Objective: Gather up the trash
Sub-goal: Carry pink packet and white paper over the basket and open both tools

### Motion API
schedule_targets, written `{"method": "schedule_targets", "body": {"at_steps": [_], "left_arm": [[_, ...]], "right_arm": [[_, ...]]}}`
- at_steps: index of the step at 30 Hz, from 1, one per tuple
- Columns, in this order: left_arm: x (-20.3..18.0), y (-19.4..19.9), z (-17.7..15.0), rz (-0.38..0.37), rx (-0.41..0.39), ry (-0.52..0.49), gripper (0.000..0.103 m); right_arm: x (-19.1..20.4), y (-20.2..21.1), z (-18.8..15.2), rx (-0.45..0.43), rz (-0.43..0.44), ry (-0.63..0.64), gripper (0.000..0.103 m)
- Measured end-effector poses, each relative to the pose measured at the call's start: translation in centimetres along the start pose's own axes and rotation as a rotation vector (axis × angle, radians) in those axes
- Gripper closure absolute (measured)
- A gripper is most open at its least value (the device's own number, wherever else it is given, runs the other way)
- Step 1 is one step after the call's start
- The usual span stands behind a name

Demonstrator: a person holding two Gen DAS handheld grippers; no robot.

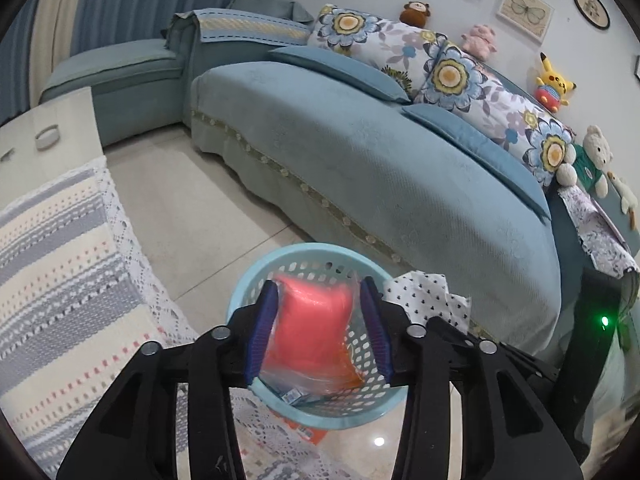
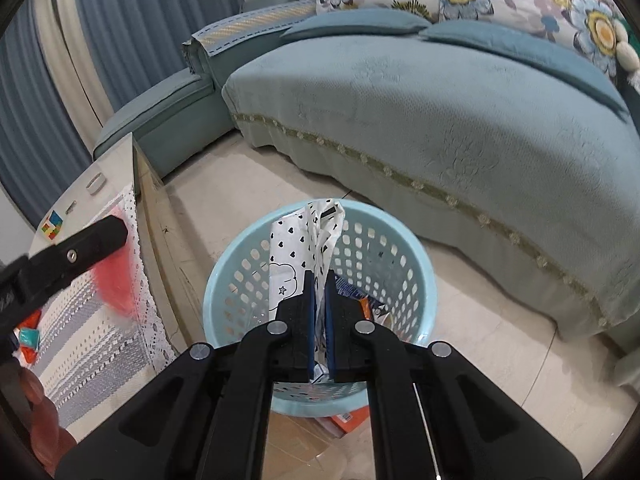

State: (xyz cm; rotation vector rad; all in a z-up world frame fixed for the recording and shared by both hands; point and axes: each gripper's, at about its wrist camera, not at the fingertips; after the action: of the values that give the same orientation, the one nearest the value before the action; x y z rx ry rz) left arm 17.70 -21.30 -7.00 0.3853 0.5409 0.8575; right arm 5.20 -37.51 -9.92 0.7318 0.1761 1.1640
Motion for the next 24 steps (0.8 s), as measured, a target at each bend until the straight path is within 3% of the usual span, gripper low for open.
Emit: {"method": "schedule_targets", "body": {"at_steps": [3,5,7,10,13,19,24], "left_arm": [[0.0,0.3,0.0,0.007,-0.009,-0.013,0.057],[0.2,0.7,0.3,-0.007,-0.024,0.006,0.044],[0.3,1.3,0.5,0.000,-0.051,0.004,0.039],[0.5,1.9,0.7,-0.018,-0.053,0.012,0.039],[0.9,3.0,1.0,-0.025,-0.074,0.027,0.034],[2.4,6.1,2.3,-0.043,-0.137,0.061,0.034],[4.9,12.0,3.8,-0.025,-0.234,0.110,0.034]], "right_arm": [[-0.2,-0.5,0.1,0.009,-0.008,-0.004,0.097],[-0.5,-0.6,0.0,0.008,-0.008,-0.019,0.097],[-0.9,-0.8,-0.1,0.018,-0.006,-0.034,0.097],[-1.4,-0.9,-0.3,0.031,-0.015,-0.046,0.095],[-1.5,-0.8,-0.1,0.027,-0.029,-0.046,0.080],[0.0,1.2,0.9,0.004,-0.005,-0.018,0.079],[4.1,5.7,3.3,-0.102,0.098,0.036,0.079]]}}
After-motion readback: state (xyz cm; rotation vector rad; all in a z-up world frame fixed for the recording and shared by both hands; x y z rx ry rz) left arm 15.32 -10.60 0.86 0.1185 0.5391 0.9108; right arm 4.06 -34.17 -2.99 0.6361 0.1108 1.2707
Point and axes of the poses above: each gripper's, at about its wrist camera, not at the fingertips, and y roughly against the way its jaws point, x to its left, z to its top, and after that the axes turned 10 degrees about -x, right-handed
